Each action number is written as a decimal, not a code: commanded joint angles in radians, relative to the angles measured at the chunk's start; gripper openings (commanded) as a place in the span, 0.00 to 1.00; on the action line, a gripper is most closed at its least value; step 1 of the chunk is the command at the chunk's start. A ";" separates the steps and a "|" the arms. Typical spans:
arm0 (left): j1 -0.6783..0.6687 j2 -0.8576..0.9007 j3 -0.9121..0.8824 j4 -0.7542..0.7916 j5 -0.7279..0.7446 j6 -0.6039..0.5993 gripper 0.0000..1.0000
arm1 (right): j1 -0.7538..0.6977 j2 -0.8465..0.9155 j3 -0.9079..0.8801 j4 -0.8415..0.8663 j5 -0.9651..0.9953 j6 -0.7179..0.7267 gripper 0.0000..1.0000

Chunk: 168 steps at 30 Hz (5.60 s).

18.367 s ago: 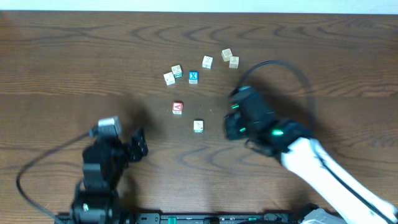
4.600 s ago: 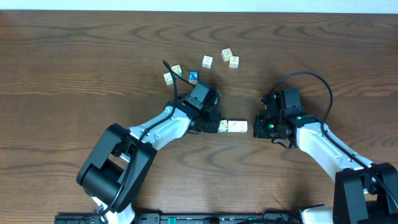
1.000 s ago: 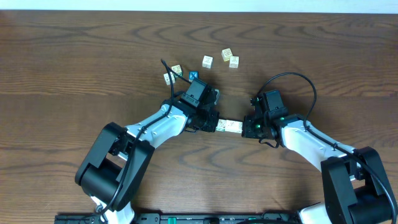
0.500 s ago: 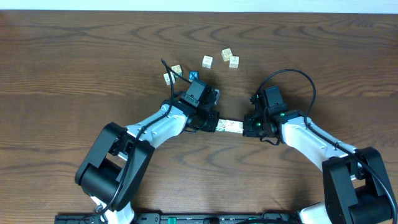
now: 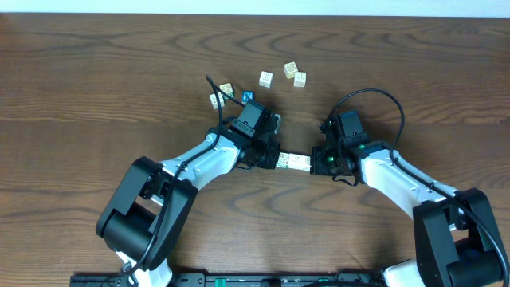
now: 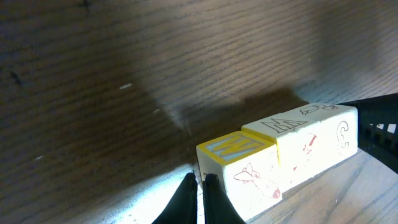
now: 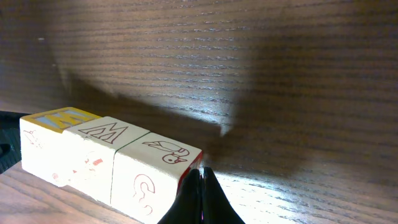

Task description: Lift 3 blocks

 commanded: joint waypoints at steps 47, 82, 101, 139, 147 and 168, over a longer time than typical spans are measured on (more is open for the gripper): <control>0.002 0.009 0.026 0.021 0.169 0.002 0.07 | 0.054 0.010 0.018 0.089 -0.272 0.015 0.01; 0.002 0.009 0.027 0.058 0.263 0.019 0.07 | 0.054 -0.056 0.019 0.089 -0.282 -0.004 0.01; 0.002 -0.032 0.027 0.058 0.262 0.016 0.07 | 0.054 -0.058 0.019 0.081 -0.279 -0.003 0.01; 0.002 -0.070 0.050 0.058 0.262 0.001 0.07 | 0.054 -0.107 0.019 0.060 -0.262 -0.004 0.01; 0.002 -0.084 0.051 0.058 0.262 0.001 0.07 | 0.054 -0.107 0.019 0.058 -0.262 -0.004 0.01; 0.002 -0.090 0.051 0.058 0.262 -0.002 0.07 | 0.054 -0.107 0.041 0.039 -0.263 -0.003 0.01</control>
